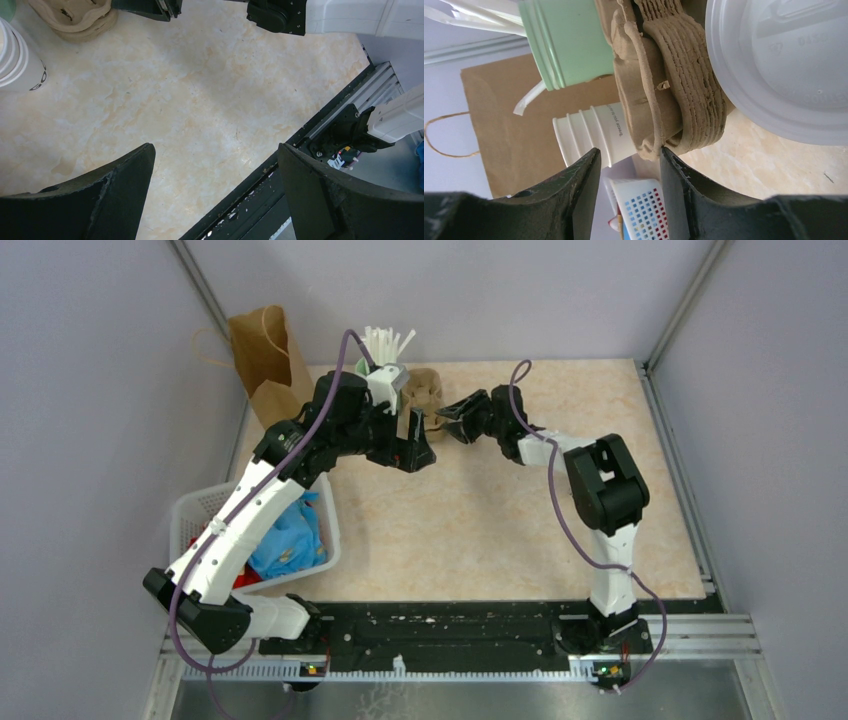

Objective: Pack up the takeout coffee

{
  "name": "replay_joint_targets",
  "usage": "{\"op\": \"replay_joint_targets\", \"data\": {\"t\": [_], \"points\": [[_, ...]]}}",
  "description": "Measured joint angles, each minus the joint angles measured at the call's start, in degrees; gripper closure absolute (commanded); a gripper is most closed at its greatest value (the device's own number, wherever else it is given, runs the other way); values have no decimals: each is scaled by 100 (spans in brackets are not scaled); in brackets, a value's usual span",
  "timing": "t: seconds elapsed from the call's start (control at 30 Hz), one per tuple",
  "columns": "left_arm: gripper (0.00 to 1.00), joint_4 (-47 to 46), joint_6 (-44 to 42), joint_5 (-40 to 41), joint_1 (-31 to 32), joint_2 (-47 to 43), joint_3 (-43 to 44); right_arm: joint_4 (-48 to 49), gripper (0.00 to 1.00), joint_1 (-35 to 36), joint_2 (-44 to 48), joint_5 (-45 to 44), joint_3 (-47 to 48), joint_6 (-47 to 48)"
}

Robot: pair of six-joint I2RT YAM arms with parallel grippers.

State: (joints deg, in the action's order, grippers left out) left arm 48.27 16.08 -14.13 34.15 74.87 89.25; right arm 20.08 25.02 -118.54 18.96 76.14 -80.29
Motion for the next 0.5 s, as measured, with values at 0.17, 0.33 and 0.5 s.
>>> {"op": "replay_joint_targets", "data": {"t": [0.17, 0.33, 0.5], "points": [[2, 0, 0, 0, -2, -2, 0, 413, 52, 0, -2, -120, -149, -140], [2, 0, -2, 2, -13, -4, 0, 636, 52, 0, 0, -256, -149, -184], [2, 0, -2, 0, -31, -15, 0, 756, 52, 0, 39, -389, -151, -184]]}}
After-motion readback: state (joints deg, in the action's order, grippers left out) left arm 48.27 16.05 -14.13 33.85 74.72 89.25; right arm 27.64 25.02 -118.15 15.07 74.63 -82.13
